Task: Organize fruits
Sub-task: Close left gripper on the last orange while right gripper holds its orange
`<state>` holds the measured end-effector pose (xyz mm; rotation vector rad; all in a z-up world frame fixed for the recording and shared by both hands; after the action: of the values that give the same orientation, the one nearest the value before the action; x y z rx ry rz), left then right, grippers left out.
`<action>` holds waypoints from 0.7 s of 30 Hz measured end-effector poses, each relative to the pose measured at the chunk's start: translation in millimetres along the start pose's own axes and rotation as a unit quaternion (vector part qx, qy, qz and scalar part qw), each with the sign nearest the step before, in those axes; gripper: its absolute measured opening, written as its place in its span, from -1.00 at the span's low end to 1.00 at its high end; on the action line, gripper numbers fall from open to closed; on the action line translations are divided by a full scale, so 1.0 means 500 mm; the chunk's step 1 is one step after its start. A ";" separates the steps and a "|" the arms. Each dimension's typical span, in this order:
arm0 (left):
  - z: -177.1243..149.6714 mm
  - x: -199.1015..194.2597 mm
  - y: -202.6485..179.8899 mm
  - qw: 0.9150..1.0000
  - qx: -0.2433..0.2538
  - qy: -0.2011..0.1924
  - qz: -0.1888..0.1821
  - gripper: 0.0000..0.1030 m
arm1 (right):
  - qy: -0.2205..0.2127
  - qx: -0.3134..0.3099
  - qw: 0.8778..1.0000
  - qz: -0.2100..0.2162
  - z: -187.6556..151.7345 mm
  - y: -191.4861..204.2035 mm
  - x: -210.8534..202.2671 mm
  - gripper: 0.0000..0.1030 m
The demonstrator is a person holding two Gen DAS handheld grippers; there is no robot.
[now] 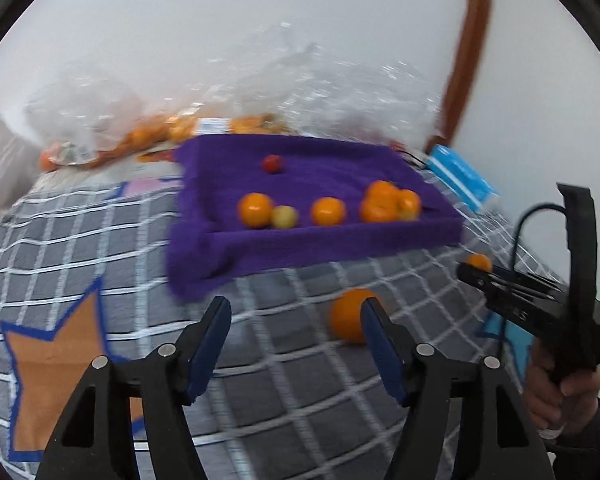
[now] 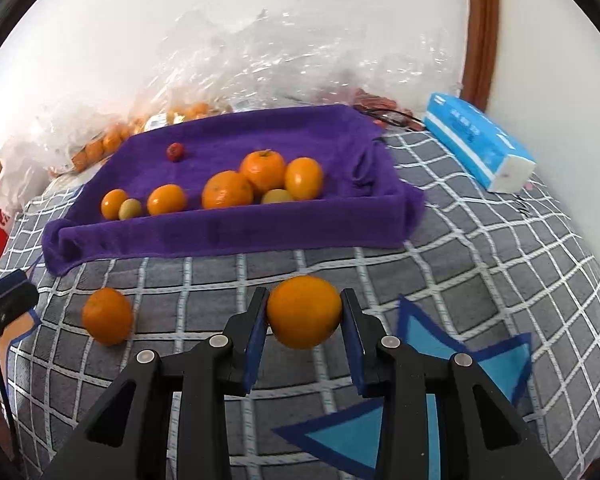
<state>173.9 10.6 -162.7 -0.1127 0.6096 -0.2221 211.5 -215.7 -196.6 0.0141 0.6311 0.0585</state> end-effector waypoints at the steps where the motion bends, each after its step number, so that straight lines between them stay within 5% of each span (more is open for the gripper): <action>1: -0.001 0.010 -0.010 1.000 -0.003 0.007 -0.005 0.28 | -0.001 0.004 1.000 -0.004 0.001 -0.009 -0.002 -0.31; 8: -0.018 0.061 -0.038 0.998 -0.034 0.046 -0.041 0.28 | -0.002 0.016 1.000 -0.019 0.000 -0.048 -0.012 -0.31; 21: -0.043 0.101 -0.047 0.996 -0.028 0.074 -0.037 0.25 | 0.018 0.033 0.999 -0.011 -0.014 -0.041 0.035 -0.31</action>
<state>197.5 -25.2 -204.2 -0.1745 0.7600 -0.2869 222.6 -235.3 -213.4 0.0705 0.6681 0.0160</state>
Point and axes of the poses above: each gripper's, at about its wrist camera, not at the fingertips, and x roughly the way its jaws point, y to its left, z to its top, the point moved 7 cm from there along x, roughly the way its jaws point, and after that the axes turned 8 degrees about -y, right-handed, at the moved point
